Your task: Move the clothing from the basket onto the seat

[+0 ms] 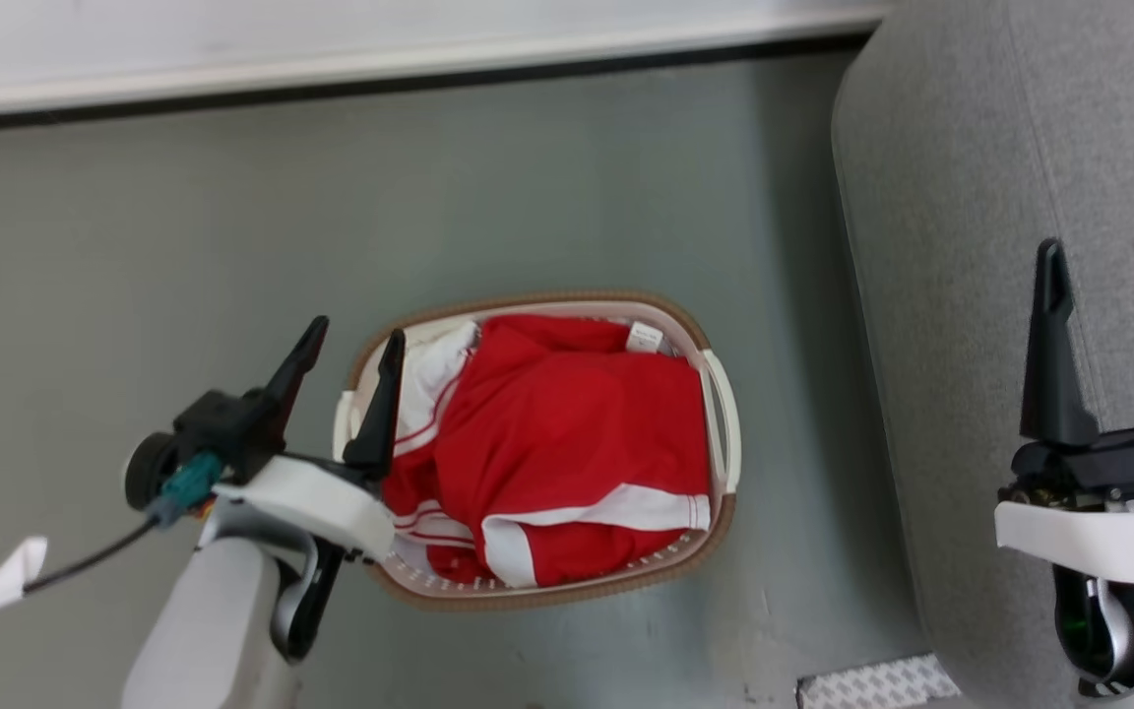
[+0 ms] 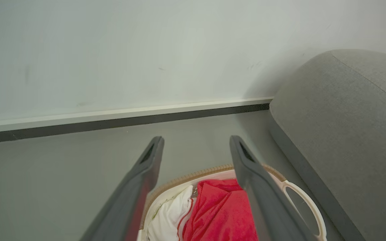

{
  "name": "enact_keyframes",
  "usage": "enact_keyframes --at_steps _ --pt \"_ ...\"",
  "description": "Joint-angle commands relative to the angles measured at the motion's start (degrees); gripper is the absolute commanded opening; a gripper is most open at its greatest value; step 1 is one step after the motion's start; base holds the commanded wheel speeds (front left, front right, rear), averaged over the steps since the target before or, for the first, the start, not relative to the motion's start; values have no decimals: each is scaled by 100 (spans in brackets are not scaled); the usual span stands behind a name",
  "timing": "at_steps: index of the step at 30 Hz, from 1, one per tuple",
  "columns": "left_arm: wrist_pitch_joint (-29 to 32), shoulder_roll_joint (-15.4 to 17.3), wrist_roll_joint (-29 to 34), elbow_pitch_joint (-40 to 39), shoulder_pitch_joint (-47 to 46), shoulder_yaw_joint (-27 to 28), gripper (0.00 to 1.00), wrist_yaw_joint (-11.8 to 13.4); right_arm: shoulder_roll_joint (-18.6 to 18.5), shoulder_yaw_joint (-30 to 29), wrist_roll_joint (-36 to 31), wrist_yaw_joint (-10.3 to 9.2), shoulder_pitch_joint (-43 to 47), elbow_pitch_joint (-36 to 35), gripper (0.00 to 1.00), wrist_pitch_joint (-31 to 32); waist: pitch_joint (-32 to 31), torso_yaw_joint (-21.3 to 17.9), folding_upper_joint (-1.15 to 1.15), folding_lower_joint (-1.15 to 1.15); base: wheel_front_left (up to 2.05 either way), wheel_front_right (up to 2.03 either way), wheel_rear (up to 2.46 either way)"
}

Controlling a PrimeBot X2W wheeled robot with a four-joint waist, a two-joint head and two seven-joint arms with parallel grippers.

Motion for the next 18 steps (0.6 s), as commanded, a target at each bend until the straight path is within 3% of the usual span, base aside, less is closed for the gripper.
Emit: enact_keyframes --at_steps 1,10,18 --pt "35 120 -127 173 -228 -135 100 -14 0 -49 27 -11 -113 -70 100 5 328 -184 0 -2 0 0 0" --pt "850 461 -803 1042 -1102 -1205 100 -5 0 -162 219 -10 -280 -289 100 5 870 -543 0 -2 0 0 0" --pt "1779 722 -1155 1790 -1661 -1762 100 -5 2 -116 479 -10 -347 -390 100 5 1312 -892 0 -2 0 0 0"
